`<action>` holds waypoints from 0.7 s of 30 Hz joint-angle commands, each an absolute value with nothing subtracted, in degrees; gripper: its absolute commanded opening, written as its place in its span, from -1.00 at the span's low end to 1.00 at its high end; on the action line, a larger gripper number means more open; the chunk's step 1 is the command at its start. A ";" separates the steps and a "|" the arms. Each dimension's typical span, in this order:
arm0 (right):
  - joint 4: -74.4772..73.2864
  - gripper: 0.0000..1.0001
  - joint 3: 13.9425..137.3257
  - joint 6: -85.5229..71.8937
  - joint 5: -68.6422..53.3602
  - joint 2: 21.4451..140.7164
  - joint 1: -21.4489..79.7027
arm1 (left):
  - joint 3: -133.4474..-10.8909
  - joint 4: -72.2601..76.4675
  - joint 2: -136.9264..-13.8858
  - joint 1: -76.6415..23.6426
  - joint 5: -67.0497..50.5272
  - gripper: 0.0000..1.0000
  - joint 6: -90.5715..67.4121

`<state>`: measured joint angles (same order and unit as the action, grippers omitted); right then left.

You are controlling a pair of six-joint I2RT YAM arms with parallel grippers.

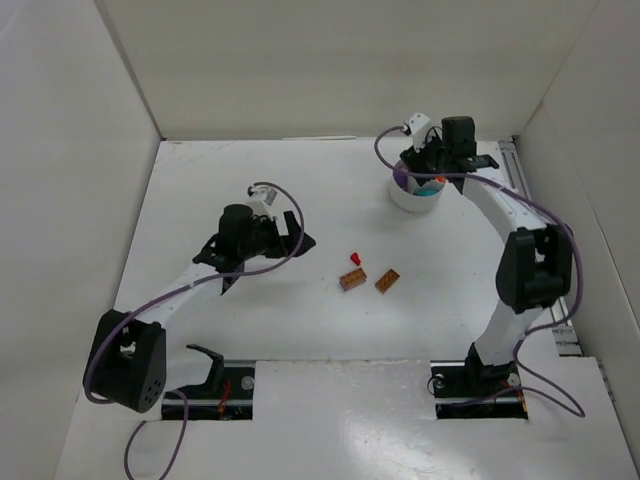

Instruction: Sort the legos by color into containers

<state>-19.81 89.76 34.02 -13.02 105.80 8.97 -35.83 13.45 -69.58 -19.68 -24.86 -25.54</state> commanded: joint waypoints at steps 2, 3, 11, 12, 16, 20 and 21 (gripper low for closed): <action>-10.65 0.29 75.55 31.13 -14.24 87.24 8.61 | -41.83 11.08 -72.67 -28.28 -21.02 0.91 -18.38; -10.11 0.32 72.89 30.59 -14.24 85.01 8.61 | -42.53 11.07 -73.47 -30.39 -19.44 0.91 -17.59; -13.00 0.34 57.05 29.44 -21.26 68.39 6.16 | -51.14 8.36 -84.89 -43.41 -11.34 0.71 -8.72; -14.66 0.37 56.26 29.97 -21.27 67.16 6.15 | -52.02 8.35 -86.12 -44.38 -11.34 0.67 -8.09; -19.58 0.39 54.41 31.38 -19.26 61.36 4.75 | -55.98 5.98 -92.10 -47.80 -7.48 0.49 -5.28; -21.62 0.41 52.83 32.61 -16.71 57.05 4.22 | -60.72 2.38 -98.07 -51.23 -3.25 0.34 -3.78; -22.23 0.44 52.82 32.61 -16.09 56.52 4.22 | -61.52 1.85 -100.09 -51.24 -2.21 0.34 -3.26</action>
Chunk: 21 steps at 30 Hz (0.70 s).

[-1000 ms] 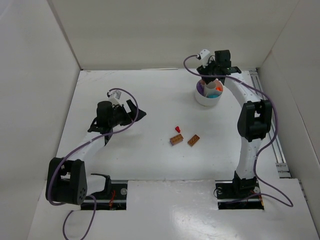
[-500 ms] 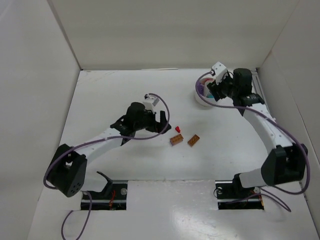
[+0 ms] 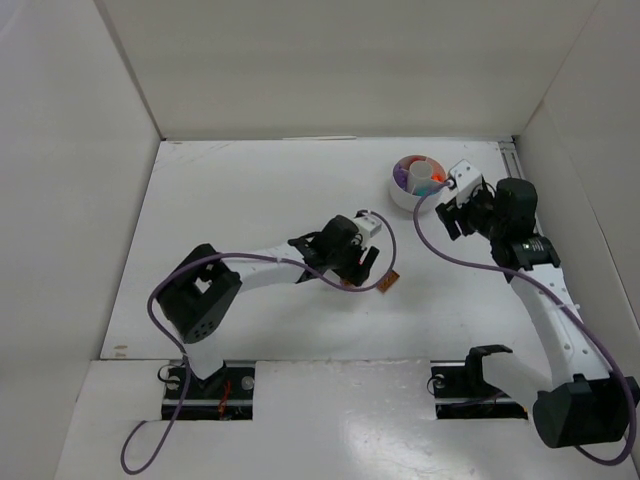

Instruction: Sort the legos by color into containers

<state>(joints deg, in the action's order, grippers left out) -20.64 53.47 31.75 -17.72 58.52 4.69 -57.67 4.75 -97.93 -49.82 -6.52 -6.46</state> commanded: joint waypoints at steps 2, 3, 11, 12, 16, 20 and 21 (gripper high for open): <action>-22.85 0.44 52.82 32.61 -14.33 55.81 3.70 | -63.71 0.36 -101.68 -51.94 -1.50 0.24 -3.25; -22.85 0.44 52.82 32.61 -14.33 55.29 3.69 | -63.72 0.35 -101.69 -52.47 -1.49 0.24 -3.25; -22.85 0.44 52.82 32.61 -14.33 55.81 3.69 | -61.53 0.35 -100.64 -52.99 -3.08 0.08 -3.25; -22.85 0.44 52.82 32.61 -14.33 56.33 3.69 | -60.83 0.35 -100.63 -53.00 -3.08 0.03 -3.25; -22.85 0.46 52.82 32.61 -14.85 56.34 3.69 | -60.82 -0.26 -100.63 -53.00 -4.57 -0.27 -3.25; -22.85 0.46 52.82 32.61 -14.85 56.34 3.69 | -61.35 -0.26 -101.16 -53.00 -5.10 -0.50 -3.25; -23.37 0.46 52.82 32.61 -14.85 56.34 3.69 | -61.35 -0.26 -100.64 -53.00 -5.10 -0.53 -3.25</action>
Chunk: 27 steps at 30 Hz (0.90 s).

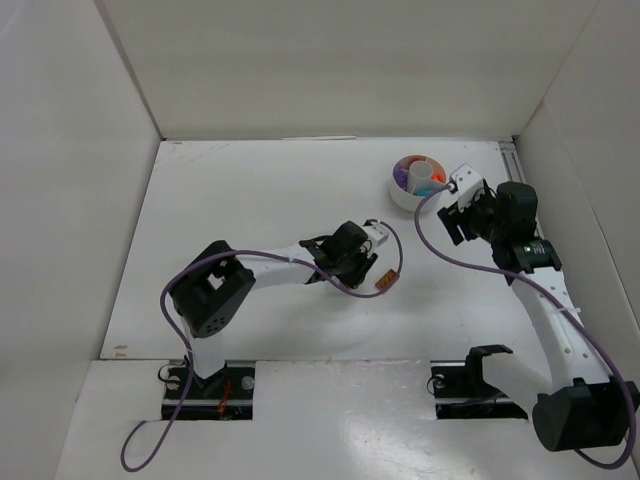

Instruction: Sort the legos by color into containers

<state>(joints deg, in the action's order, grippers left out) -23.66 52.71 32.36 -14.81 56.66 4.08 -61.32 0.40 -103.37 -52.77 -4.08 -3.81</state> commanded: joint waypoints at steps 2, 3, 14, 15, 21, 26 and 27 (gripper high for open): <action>-23.38 0.46 52.82 32.61 -15.47 56.34 3.69 | -60.65 0.43 -98.62 -53.00 -5.62 -0.58 -4.12; -23.38 0.46 52.30 33.13 -16.60 55.73 3.69 | -60.12 1.14 -96.09 -53.00 -6.58 -0.58 -4.91; -13.71 0.72 48.34 36.47 -65.01 60.19 5.97 | -39.22 30.21 -67.01 -46.85 -32.25 -0.60 -5.55; -13.71 0.72 48.34 37.00 -67.21 60.73 6.93 | -38.42 31.19 -65.67 -46.85 -34.08 -0.60 -3.97; -8.97 0.78 48.96 32.53 -61.19 60.21 21.60 | -37.88 33.29 -63.28 -46.85 -37.08 -0.65 -3.43; -6.78 0.78 50.89 28.21 -53.09 62.13 29.52 | -37.88 35.95 -62.75 -46.85 -40.78 -0.68 -4.13; -6.77 0.78 50.89 26.65 -53.09 62.14 30.84 | -37.88 35.95 -62.06 -46.85 -40.78 -0.68 -4.13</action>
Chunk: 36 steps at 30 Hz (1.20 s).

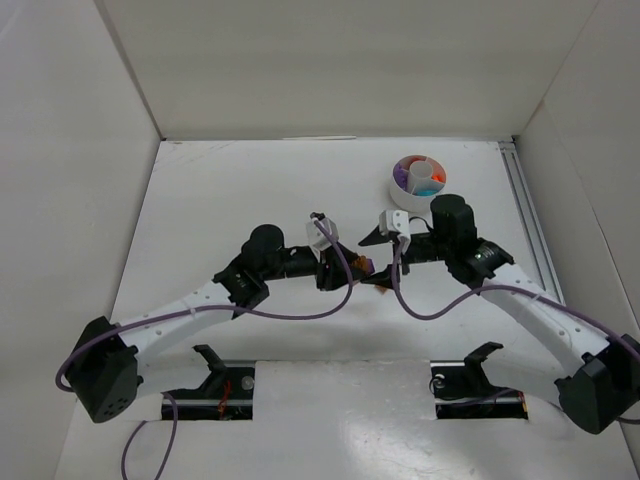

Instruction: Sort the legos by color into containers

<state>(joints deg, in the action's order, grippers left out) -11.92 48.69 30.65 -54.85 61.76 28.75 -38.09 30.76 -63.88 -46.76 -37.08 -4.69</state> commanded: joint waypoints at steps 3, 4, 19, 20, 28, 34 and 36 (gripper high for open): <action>-6.15 0.66 52.03 25.23 -53.09 63.36 33.47 | -37.88 35.95 -60.74 -46.85 -40.78 -0.70 -4.13; -6.15 0.61 52.55 24.35 -52.39 63.37 34.01 | -37.88 35.95 -60.04 -46.85 -40.78 -0.73 -4.13; -6.15 -0.56 50.72 20.48 -49.31 63.37 34.99 | -35.60 35.42 -56.96 -46.85 -33.76 -0.84 -4.13; -6.15 -0.60 50.10 20.48 -49.31 62.76 34.20 | -35.60 34.81 -56.95 -46.85 -32.88 -0.84 -4.13; -9.22 -0.64 43.25 23.90 -45.10 61.70 23.21 | -33.05 32.79 -55.28 -46.85 -20.14 -0.87 -6.85; -10.56 -0.64 44.91 28.74 -34.64 71.44 23.12 | -32.52 32.26 -57.74 -46.32 -17.49 -0.87 -10.80; -9.59 -0.67 45.43 28.74 -34.10 76.19 24.52 | -32.00 32.26 -58.61 -46.32 -17.49 -0.87 -11.42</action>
<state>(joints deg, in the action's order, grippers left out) -10.98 43.51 26.85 -37.93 72.16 23.03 -32.67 30.81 -57.84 -46.48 -19.18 -8.95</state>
